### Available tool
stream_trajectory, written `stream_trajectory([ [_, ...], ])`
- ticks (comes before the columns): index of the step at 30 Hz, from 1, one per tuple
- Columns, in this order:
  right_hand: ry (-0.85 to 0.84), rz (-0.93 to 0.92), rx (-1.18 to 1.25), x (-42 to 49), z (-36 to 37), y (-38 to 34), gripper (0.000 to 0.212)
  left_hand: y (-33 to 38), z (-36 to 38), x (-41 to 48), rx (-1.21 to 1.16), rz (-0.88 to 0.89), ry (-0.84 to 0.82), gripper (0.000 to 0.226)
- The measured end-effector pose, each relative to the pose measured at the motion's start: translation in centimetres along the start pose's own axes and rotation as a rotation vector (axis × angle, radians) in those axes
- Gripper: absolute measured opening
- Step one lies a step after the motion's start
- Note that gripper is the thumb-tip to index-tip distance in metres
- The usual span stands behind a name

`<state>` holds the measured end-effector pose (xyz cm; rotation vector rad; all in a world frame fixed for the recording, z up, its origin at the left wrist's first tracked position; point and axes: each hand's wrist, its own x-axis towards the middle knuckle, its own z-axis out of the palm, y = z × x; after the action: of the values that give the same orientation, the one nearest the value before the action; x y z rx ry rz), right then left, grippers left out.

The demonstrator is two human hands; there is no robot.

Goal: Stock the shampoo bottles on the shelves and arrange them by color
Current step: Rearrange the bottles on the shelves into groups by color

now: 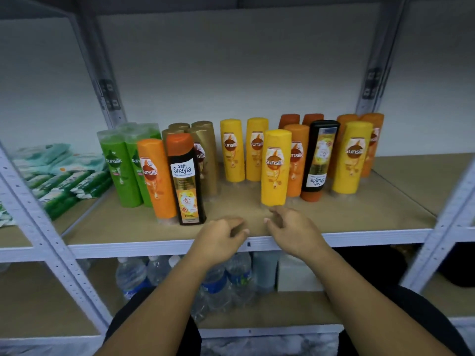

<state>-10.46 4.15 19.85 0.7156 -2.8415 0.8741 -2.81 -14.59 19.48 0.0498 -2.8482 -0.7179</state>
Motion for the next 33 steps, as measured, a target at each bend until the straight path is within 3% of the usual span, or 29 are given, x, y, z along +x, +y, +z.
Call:
stream_trajectory([
  [4, 0.155, 0.079, 0.153, 0.9, -0.9, 2.1, 0.038, 1.8, 0.9, 3.6, -0.043, -0.1, -0.035, 0.053],
  [9, 0.209, 0.054, 0.235, 2.8, -1.2, 2.9, 0.049, 2.4, 2.4, 7.5, -0.415, -0.157, 0.063, 0.073],
  [11, 0.219, 0.033, 0.268, 3.6, -1.0, 3.4, 0.043, 2.2, 3.3, 8.2, -0.515, -0.13, 0.072, 0.082],
  [16, 0.232, 0.008, 0.329, 5.6, 0.4, 3.5, 0.022, 1.4, 4.2, 10.3, -0.557, -0.06, 0.093, 0.068],
  [24, 0.127, -0.107, 0.424, 8.1, 2.9, 1.4, 0.038, -1.3, 2.6, 11.1, -0.435, -0.162, 0.265, 0.054],
  [33, -0.062, -0.164, 0.274, 9.3, 3.9, -0.1, 0.069, -2.6, 2.6, 12.0, -0.417, -0.227, 0.377, 0.048],
])
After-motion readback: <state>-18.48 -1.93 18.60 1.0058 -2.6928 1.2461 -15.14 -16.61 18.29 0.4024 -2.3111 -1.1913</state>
